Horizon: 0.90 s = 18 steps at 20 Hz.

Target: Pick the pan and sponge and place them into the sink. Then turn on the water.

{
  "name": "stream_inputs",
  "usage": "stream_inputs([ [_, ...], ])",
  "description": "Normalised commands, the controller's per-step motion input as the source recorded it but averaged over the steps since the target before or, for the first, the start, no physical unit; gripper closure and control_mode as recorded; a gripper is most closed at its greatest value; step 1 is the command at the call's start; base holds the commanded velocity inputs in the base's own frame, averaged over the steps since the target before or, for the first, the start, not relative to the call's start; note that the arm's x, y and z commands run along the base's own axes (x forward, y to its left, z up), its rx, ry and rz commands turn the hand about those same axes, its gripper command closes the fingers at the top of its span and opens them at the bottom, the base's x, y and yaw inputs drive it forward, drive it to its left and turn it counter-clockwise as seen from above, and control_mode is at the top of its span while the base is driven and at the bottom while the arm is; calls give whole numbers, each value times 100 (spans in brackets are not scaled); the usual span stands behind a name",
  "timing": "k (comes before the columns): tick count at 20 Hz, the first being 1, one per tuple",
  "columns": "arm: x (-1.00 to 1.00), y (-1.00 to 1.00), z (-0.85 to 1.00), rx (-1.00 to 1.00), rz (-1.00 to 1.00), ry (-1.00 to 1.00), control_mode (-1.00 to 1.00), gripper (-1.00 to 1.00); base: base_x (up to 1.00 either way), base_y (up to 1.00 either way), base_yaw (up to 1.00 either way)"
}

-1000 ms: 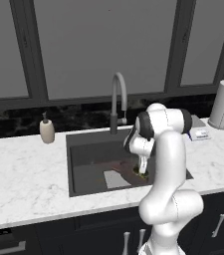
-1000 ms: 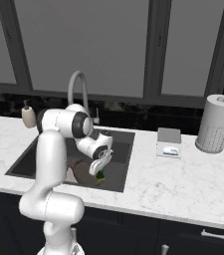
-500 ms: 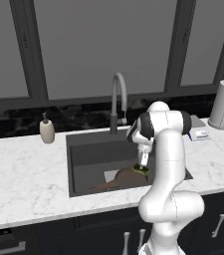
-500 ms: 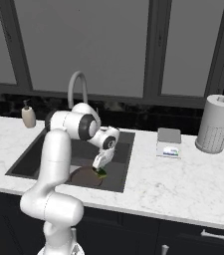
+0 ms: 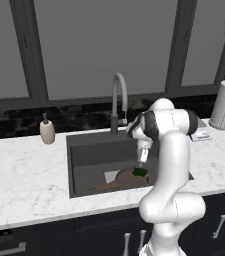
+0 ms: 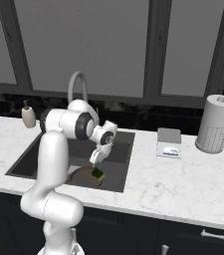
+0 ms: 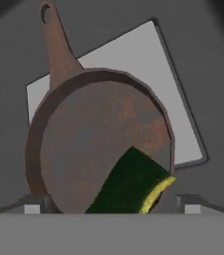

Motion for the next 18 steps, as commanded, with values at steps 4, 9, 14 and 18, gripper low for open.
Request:
stream_inputs([
  [4, -17, 0, 100, 0, -2, -6, -100, -100, 0, 0, 0],
  [9, -31, 0, 100, 0, -12, -6, -100, -100, 0, 0, 0],
  [14, -25, 0, 94, -3, -23, 0, -100, -100, 0, 0, 0],
  [18, -30, -16, 77, -7, -43, 3, -100, -100, 0, 0, 0],
])
